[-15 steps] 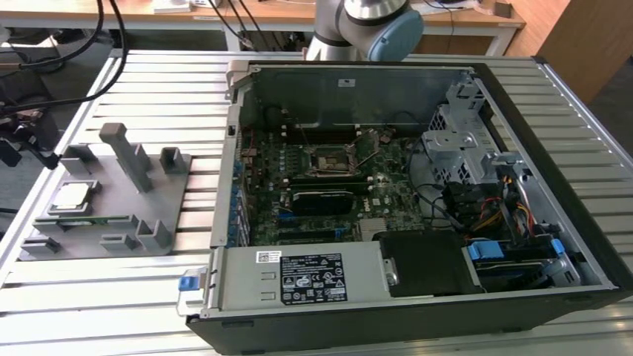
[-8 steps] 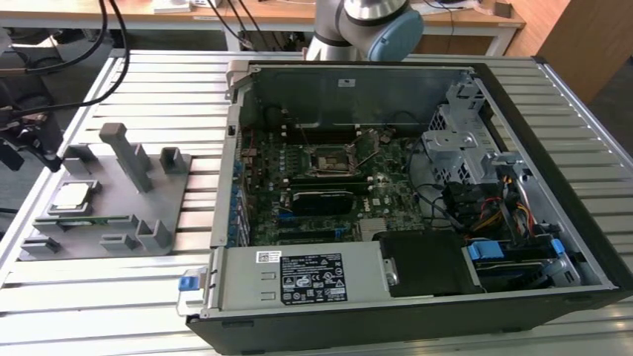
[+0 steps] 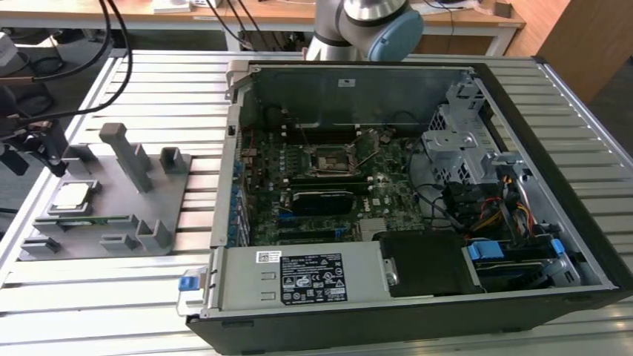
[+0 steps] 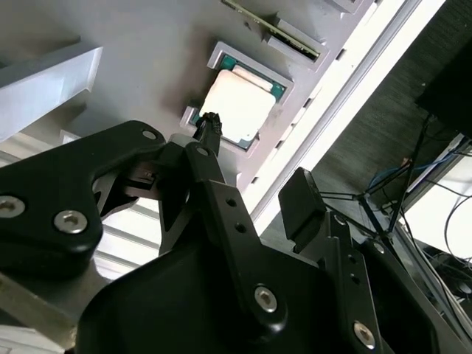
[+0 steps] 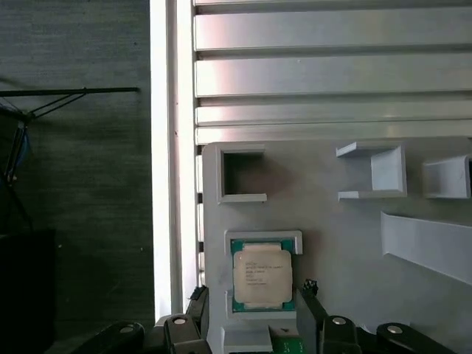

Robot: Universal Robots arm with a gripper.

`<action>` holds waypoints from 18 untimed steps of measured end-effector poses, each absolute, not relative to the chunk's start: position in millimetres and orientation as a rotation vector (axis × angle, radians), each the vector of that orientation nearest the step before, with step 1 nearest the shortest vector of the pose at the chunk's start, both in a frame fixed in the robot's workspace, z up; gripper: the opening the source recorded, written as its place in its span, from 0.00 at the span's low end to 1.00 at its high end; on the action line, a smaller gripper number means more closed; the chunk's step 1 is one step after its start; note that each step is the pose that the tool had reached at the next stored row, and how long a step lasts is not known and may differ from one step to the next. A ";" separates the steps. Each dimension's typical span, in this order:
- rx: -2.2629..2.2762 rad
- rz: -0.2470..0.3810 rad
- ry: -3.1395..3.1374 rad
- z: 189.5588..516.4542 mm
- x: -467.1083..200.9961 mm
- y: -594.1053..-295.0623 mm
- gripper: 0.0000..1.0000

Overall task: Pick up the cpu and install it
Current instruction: 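Pick up the cpu and move it towards the insertion slot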

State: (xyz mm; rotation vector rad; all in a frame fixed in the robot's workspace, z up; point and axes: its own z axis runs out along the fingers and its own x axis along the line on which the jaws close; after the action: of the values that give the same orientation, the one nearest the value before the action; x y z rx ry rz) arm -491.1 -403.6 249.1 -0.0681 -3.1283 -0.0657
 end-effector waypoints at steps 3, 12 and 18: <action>-0.068 -0.066 -3.128 245.7 -491.1 -403.6 0.59; -0.068 -0.064 -3.128 238.6 -489.4 -403.5 0.59; -0.059 -0.062 -3.128 232.1 -487.5 -403.5 0.59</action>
State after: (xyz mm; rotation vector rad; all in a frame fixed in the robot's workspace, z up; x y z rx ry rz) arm -487.5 -403.5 232.1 -0.0587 -3.1284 -0.0619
